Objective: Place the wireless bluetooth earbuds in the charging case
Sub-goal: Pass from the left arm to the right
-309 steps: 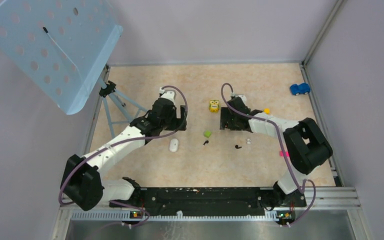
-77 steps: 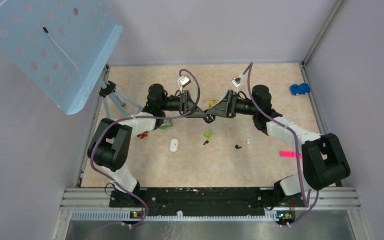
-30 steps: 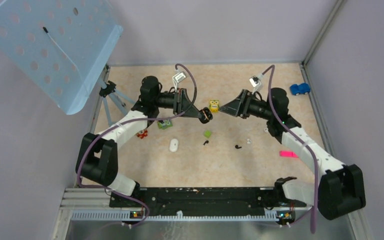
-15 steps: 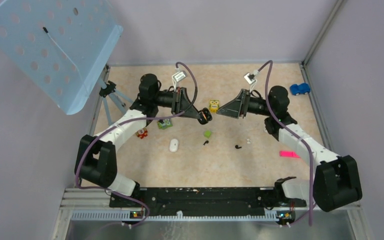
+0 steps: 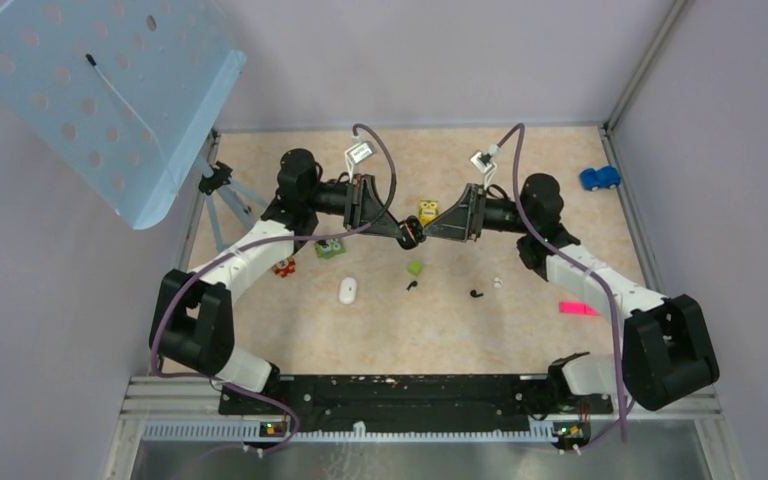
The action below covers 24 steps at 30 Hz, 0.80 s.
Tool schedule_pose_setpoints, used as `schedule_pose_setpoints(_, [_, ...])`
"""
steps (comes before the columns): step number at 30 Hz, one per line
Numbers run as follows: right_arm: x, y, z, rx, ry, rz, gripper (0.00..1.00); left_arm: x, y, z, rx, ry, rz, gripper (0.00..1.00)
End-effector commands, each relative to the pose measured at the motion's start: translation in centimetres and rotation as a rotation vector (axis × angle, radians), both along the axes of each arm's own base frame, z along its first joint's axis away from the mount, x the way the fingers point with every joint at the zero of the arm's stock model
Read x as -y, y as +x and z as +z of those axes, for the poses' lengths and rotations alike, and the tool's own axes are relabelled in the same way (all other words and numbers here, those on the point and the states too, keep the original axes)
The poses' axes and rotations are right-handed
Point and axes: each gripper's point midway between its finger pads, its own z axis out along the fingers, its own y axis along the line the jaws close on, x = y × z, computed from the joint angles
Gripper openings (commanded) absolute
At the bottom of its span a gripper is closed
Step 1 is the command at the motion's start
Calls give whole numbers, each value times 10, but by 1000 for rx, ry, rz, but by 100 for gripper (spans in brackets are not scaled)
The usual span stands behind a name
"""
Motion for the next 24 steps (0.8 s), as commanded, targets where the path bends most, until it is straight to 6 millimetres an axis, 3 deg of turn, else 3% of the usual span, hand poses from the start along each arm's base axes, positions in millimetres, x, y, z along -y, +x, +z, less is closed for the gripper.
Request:
schedule_pose_setpoints(1, [-5,-3,15,73,32,44,44,-1,-4,18,94,-35,-2,0])
schedule_pose_setpoints(12, [-6,-6,10,59,48,77,33,3,3,14,75,-29,2,0])
schedule_pose_setpoints(17, [-7,-9,8,52,44,100,23,5,6,10,58,-22,7,0])
schedule_pose_setpoints(21, [-9,-12,3,41,34,116,25,6,10,6,47,-18,20,0])
schedule_pose_setpoints(24, [-12,-18,2,54,20,140,35,6,10,5,48,-17,17,0])
